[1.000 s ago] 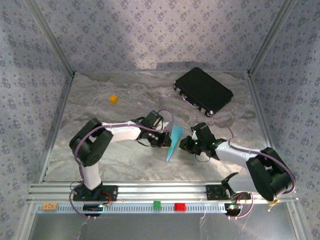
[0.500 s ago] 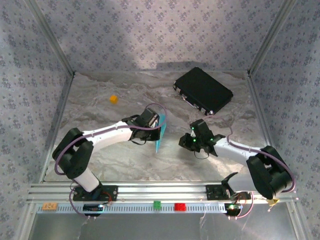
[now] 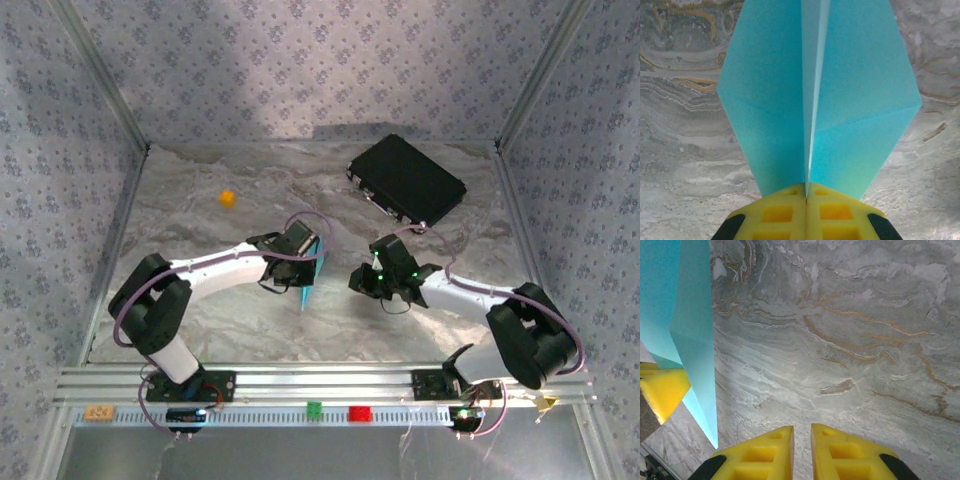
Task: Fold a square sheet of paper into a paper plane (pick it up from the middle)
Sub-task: Move the paper plane to the center of the table.
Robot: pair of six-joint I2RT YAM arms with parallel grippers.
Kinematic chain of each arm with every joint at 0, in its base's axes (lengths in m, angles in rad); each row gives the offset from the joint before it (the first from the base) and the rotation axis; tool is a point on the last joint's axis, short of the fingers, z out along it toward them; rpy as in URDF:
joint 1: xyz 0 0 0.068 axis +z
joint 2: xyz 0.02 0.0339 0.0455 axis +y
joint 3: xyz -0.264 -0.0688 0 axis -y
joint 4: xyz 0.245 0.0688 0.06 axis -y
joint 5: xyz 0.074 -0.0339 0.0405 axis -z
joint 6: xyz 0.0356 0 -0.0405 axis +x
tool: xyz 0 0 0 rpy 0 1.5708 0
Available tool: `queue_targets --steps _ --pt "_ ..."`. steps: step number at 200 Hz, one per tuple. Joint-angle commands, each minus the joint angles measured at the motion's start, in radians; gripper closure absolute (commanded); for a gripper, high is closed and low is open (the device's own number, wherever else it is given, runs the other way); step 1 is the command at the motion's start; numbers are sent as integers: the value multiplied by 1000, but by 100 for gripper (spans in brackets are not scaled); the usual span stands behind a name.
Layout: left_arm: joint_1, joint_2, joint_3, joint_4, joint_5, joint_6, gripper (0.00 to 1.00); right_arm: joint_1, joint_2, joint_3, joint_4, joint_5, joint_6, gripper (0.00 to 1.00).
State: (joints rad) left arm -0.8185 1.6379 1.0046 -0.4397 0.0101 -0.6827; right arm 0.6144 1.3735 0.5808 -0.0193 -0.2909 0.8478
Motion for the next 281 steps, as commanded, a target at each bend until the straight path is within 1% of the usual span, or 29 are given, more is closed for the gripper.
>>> queue_targets --steps 1,125,191,233,281 --pt "-4 18 5 -41 -12 -15 96 7 17 31 -2 11 -15 83" --pt "-11 60 27 -54 -4 -14 94 10 45 40 11 2 -15 82" --pt "-16 58 36 -51 -2 -5 91 9 52 37 19 4 -11 81" --pt "-23 15 33 -58 -42 -8 94 9 59 37 27 0 -11 81" --pt "-25 11 32 -79 -74 -13 94 10 67 39 35 -5 -10 81"
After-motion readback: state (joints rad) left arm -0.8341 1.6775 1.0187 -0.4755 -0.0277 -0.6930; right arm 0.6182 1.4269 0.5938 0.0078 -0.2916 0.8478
